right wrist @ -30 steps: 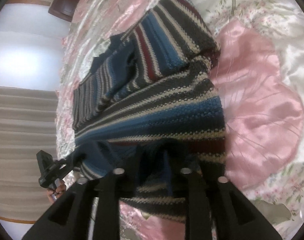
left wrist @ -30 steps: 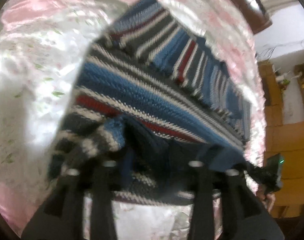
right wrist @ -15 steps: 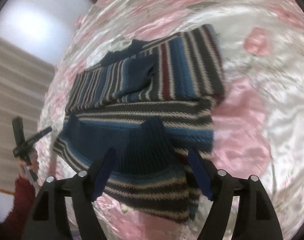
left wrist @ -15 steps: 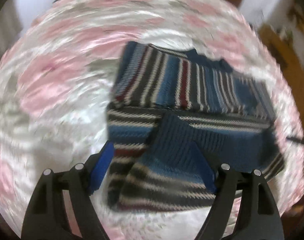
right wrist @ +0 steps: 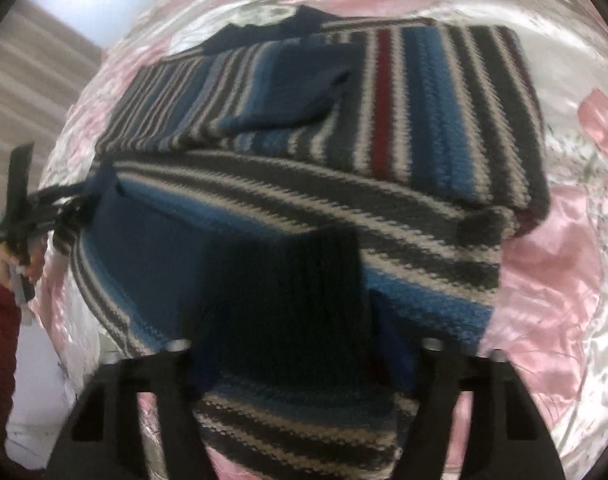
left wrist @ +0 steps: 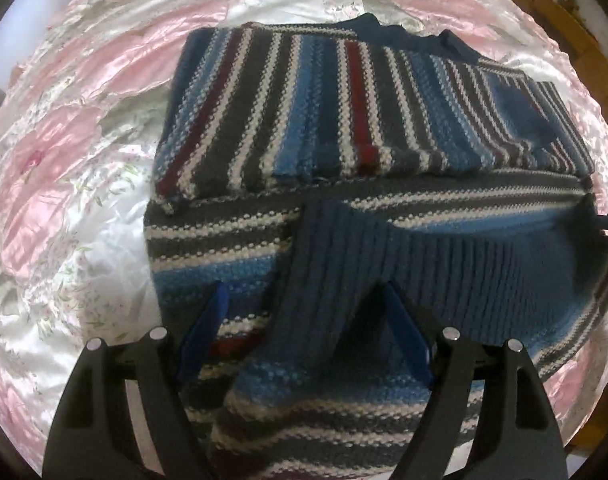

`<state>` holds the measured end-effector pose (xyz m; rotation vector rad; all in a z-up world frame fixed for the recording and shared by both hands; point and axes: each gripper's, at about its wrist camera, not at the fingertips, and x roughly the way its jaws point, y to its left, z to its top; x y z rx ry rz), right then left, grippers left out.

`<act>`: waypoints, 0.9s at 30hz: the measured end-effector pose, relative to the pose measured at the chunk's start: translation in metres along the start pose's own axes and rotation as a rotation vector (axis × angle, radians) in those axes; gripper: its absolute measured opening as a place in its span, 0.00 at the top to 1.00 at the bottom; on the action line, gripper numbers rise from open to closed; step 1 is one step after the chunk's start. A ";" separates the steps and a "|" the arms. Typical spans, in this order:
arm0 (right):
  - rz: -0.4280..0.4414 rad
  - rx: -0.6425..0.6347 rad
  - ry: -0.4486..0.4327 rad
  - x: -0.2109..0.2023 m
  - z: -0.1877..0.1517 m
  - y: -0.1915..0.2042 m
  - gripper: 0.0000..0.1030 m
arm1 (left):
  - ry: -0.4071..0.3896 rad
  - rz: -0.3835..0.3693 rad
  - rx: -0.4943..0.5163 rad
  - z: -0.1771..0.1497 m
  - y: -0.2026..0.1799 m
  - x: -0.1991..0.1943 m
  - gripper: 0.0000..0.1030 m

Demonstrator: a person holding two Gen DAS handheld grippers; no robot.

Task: Fold small clothes

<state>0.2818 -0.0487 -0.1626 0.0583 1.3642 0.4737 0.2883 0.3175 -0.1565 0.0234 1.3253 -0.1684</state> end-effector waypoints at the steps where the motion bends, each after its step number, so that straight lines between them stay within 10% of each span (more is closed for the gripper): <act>1: -0.011 -0.014 -0.007 -0.001 -0.001 0.003 0.53 | -0.002 0.007 0.008 -0.001 -0.002 0.000 0.27; 4: -0.027 -0.036 -0.022 -0.004 -0.003 0.009 0.83 | -0.001 0.001 0.028 -0.005 -0.008 -0.001 0.58; 7: 0.030 -0.013 -0.061 -0.018 -0.006 0.008 0.88 | 0.002 -0.019 0.032 -0.008 -0.014 -0.007 0.86; 27: 0.111 0.056 -0.223 -0.070 -0.022 -0.012 0.89 | -0.194 -0.177 -0.086 -0.028 0.007 -0.064 0.90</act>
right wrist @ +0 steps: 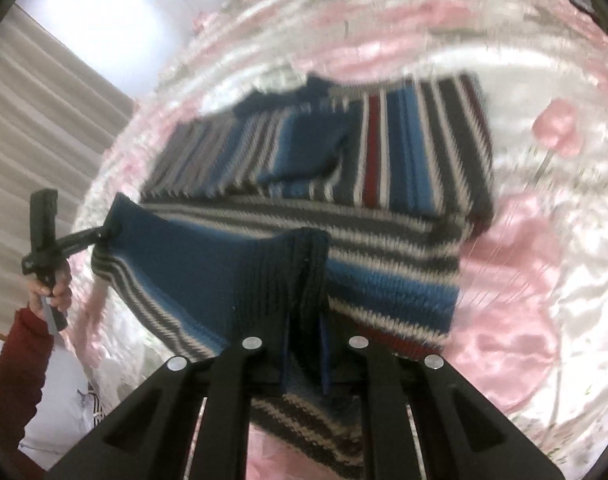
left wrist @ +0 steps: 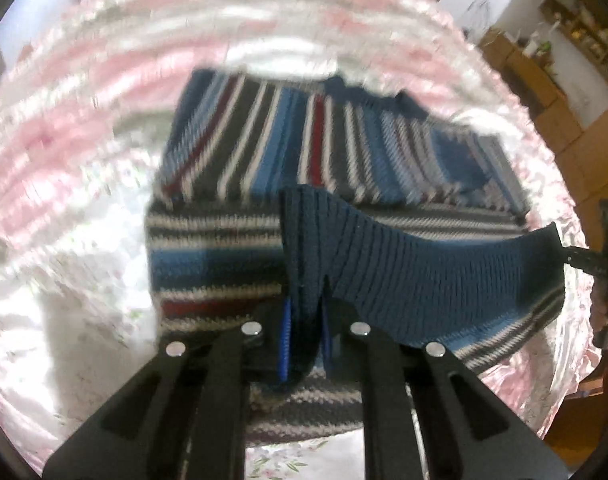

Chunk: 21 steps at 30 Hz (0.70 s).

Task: Fold small clothes

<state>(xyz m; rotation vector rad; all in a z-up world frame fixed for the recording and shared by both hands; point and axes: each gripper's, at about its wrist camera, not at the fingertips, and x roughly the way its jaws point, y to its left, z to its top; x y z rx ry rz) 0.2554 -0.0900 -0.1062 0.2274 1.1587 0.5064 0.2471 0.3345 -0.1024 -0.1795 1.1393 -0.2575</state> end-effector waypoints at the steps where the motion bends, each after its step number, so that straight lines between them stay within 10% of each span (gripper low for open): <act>1: 0.006 0.004 -0.019 -0.007 0.004 -0.001 0.89 | -0.034 0.006 0.013 0.005 -0.003 -0.010 0.90; 21: -0.170 0.061 -0.160 0.015 0.181 -0.015 0.89 | -0.240 0.147 -0.054 0.161 -0.017 0.025 0.90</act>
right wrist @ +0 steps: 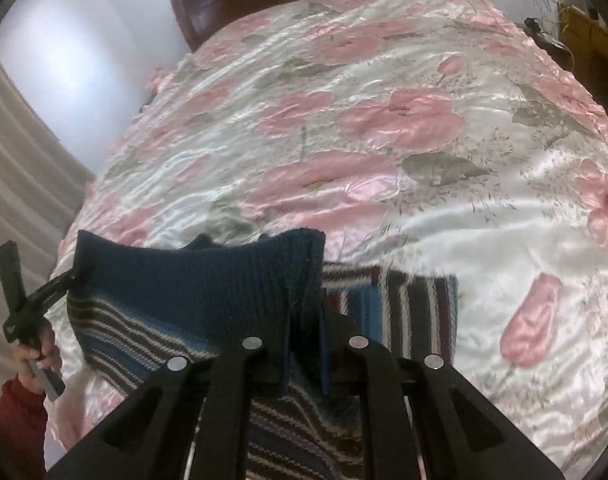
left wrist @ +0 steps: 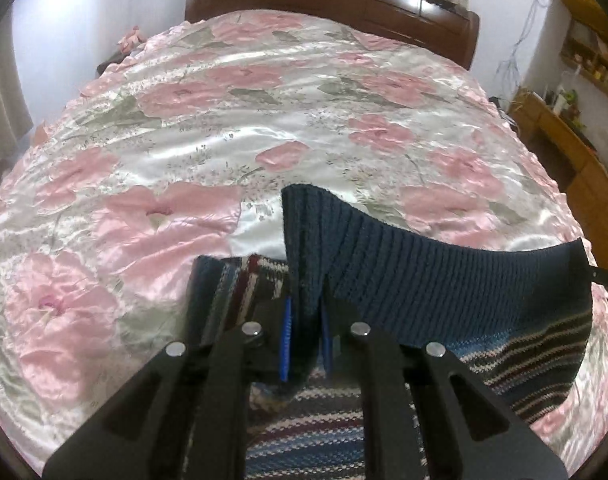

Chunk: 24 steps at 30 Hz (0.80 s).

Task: Fold small clothes
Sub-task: 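Lift the held hem with both grippers, fold it onto the collar, release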

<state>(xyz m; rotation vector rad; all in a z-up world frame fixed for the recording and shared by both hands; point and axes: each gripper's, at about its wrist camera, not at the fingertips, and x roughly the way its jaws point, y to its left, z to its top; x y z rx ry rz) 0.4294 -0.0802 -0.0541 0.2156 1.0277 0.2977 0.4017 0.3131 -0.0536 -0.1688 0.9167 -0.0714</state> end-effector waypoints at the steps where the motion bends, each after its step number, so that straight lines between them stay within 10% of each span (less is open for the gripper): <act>1: -0.009 0.006 0.003 0.009 0.003 -0.003 0.89 | 0.008 0.008 -0.005 0.001 0.001 0.012 0.90; 16: -0.127 0.076 0.114 0.110 -0.007 -0.042 0.86 | 0.170 0.082 0.012 -0.018 0.010 0.113 0.86; 24: -0.145 0.083 0.119 0.089 -0.012 -0.050 0.59 | 0.181 0.094 -0.026 -0.018 0.025 0.097 0.63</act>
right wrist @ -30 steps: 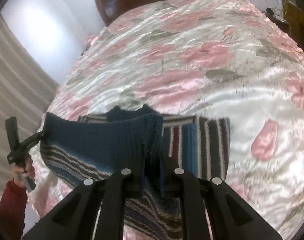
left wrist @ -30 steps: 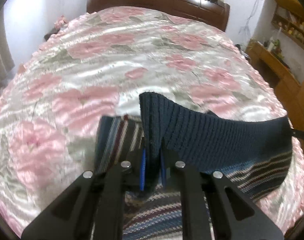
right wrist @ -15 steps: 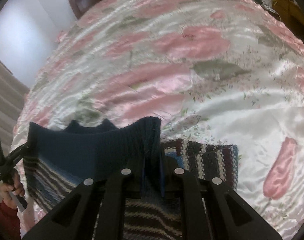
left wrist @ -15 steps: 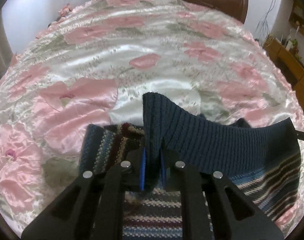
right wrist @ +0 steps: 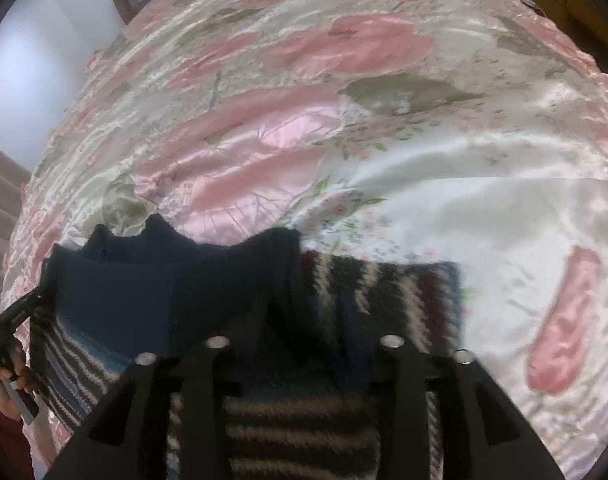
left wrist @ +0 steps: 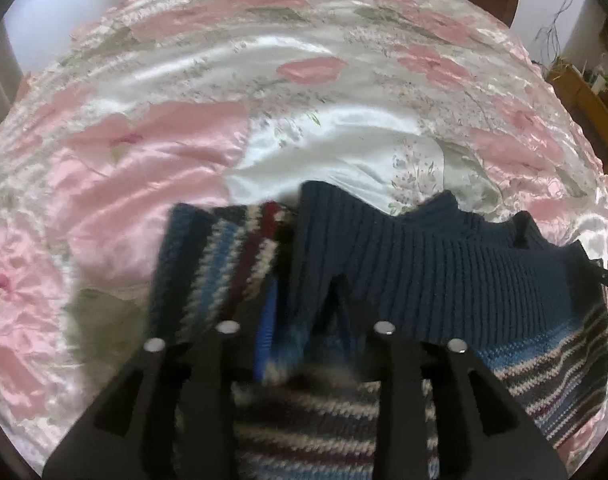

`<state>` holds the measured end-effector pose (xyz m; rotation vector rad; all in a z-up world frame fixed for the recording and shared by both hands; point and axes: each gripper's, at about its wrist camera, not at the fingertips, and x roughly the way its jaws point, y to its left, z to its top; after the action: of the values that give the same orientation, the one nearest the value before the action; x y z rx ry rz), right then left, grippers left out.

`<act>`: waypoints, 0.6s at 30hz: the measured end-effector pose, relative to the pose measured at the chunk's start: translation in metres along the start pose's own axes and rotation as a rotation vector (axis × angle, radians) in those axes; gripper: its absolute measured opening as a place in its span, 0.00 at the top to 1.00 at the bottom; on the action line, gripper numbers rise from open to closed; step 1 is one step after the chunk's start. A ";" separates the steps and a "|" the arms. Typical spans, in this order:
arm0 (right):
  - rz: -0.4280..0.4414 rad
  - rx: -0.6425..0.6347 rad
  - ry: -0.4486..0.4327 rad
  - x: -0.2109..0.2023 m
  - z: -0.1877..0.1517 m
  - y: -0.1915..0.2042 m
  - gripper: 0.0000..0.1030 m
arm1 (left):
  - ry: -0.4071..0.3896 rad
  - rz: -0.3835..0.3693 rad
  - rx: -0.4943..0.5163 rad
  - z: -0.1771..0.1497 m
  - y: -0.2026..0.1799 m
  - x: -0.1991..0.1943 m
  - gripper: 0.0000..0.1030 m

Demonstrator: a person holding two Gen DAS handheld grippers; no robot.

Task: Fold small clothes
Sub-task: 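Lift the held hem with both grippers, fold it onto the collar, release, then move the open right gripper to the side edge of the folded sweater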

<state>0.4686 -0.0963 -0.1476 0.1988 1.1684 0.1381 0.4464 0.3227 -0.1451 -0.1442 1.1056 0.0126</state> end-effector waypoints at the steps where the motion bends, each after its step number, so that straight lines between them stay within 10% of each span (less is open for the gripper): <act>1: -0.003 -0.018 -0.003 -0.008 -0.001 -0.001 0.59 | -0.007 0.005 0.002 0.000 0.002 -0.007 0.61; 18: 0.126 -0.126 0.149 -0.080 -0.168 -0.027 0.46 | 0.067 -0.116 0.070 -0.131 -0.009 -0.094 0.49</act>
<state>0.2824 -0.1250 -0.1450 0.1526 1.2910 0.3408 0.2881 0.3034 -0.1184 -0.1469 1.1615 -0.1352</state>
